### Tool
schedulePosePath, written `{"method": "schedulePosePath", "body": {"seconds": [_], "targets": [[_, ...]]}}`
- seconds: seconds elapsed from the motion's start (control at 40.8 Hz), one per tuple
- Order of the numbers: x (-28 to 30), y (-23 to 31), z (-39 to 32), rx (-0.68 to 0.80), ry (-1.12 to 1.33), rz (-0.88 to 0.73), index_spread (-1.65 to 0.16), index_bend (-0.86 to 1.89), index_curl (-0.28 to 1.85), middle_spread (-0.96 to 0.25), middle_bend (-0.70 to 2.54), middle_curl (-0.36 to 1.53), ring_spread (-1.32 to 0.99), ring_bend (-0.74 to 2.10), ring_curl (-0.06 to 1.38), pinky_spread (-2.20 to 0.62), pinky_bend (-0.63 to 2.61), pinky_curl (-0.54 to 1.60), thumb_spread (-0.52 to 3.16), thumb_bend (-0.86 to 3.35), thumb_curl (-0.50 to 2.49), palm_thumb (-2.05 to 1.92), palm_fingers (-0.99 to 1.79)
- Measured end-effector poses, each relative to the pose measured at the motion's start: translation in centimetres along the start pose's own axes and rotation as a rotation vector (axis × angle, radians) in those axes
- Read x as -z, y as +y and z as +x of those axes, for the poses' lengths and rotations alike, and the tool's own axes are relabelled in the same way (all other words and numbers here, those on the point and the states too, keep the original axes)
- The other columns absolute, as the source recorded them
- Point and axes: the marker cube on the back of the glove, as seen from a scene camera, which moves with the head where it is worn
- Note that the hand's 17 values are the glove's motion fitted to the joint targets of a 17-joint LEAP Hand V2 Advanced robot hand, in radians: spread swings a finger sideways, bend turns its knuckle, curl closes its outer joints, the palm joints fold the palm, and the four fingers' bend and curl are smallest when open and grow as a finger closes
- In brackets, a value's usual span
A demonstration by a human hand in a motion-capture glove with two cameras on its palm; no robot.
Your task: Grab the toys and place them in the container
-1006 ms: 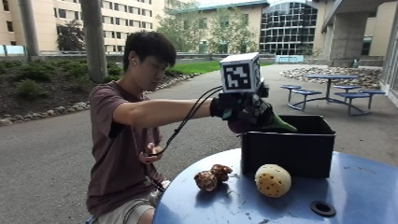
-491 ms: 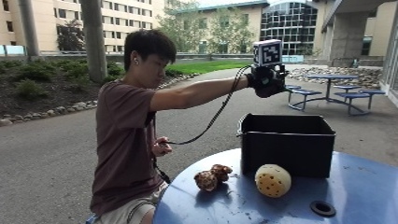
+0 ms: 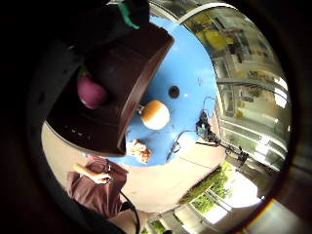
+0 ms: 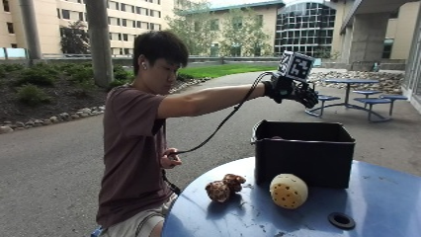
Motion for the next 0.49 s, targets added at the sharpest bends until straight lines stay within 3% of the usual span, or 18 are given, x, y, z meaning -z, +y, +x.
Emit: {"method": "schedulePosePath", "body": {"seconds": [0.294,0.491], "targets": [[1.4,6.3,12.0,-0.197,0.021,0.018,-0.18,0.06,0.25,-0.01,0.17,0.36,-0.06,0.53,0.30,-0.01,0.95,0.41,1.28,0.05,0.65,0.17,-0.28],[-2.9,7.7,18.8,-0.261,0.059,0.009,-0.18,0.06,0.21,-0.01,0.16,0.34,-0.04,0.48,0.29,0.01,0.90,0.38,1.38,0.07,0.59,0.20,-0.24]]}}
